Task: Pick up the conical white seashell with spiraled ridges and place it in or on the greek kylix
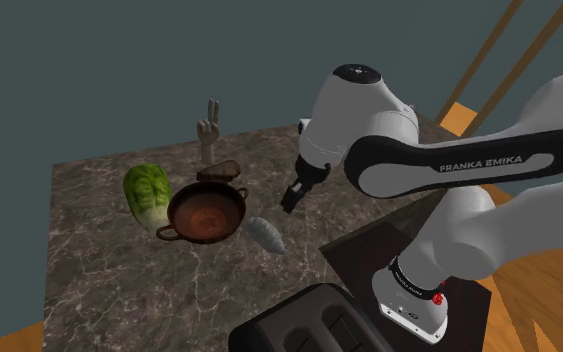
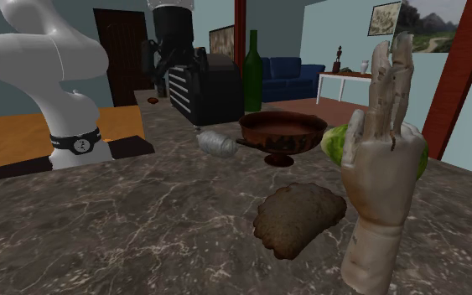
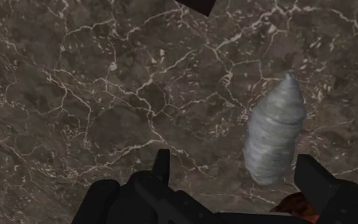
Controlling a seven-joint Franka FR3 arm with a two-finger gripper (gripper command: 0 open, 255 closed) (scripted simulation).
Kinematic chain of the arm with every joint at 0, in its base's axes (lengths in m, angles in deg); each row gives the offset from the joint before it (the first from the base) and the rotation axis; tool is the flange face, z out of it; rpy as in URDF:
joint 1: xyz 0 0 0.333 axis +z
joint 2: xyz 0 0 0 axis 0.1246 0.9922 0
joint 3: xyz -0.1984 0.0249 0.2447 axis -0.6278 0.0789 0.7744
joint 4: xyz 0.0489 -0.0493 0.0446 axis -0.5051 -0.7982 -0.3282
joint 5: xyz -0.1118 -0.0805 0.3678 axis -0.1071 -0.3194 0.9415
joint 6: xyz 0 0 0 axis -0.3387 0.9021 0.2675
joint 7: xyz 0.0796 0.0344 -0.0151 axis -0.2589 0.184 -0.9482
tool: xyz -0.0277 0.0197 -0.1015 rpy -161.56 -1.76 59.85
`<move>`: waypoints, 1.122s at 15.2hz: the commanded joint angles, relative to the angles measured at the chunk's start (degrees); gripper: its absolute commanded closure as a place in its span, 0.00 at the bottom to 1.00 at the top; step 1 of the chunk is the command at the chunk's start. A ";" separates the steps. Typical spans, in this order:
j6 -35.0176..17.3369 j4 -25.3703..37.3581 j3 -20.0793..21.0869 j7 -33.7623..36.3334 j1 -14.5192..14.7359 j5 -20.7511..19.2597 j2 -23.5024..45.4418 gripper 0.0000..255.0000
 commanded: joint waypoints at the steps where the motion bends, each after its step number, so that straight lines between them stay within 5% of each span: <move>1: -4.10 -0.67 3.61 3.40 0.32 0.16 2.90 0.00; 6: -13.83 -0.35 13.26 12.91 -1.88 -2.94 12.32 0.00; 17: -21.81 -1.98 16.52 16.18 -5.80 -7.10 18.98 0.00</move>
